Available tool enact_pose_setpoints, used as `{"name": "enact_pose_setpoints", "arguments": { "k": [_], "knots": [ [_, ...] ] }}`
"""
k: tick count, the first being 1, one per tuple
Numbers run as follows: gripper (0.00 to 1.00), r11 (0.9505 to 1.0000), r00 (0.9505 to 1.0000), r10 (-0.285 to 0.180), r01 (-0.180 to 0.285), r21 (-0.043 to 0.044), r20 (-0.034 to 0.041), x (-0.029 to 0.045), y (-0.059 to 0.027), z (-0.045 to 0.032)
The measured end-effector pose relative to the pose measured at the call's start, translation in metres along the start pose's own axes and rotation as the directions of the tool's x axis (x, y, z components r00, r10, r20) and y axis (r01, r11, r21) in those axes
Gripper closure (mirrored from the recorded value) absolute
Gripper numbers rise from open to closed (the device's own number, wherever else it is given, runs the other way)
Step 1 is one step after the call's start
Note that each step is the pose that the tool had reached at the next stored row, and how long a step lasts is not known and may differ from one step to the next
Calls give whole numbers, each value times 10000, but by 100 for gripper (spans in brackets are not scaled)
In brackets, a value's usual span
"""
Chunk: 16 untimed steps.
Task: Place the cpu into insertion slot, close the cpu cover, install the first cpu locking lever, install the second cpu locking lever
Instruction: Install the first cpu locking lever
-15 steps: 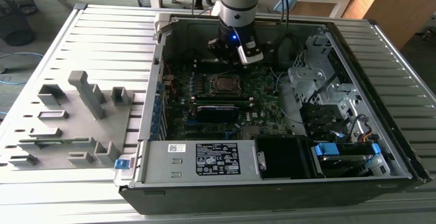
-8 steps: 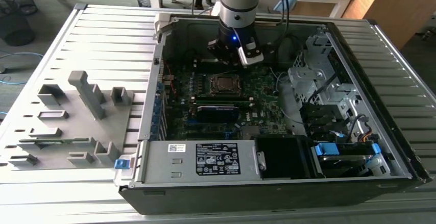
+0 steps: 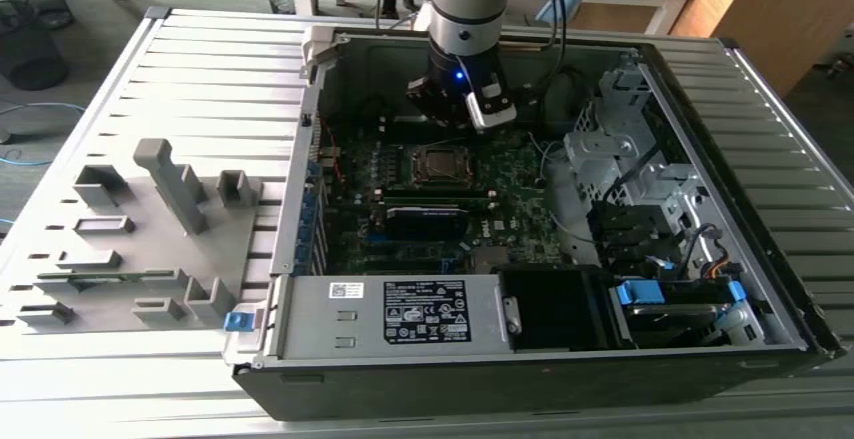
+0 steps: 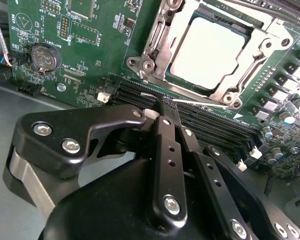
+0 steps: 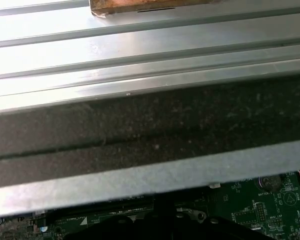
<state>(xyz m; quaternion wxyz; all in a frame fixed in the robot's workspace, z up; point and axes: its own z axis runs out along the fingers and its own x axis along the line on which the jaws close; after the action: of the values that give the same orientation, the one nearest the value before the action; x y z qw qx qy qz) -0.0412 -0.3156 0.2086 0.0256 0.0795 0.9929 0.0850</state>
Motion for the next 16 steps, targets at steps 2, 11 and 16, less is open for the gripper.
{"name": "enact_pose_setpoints", "arguments": {
  "k": [2,11,16],
  "knots": [
    [89,10000,10000,-11,11,-10,65,0,-1,8],
    [89,10000,9999,-38,38,-25,139,7,-11,56],
    [89,10000,9999,-70,70,-28,138,6,-33,70]
  ]
}}
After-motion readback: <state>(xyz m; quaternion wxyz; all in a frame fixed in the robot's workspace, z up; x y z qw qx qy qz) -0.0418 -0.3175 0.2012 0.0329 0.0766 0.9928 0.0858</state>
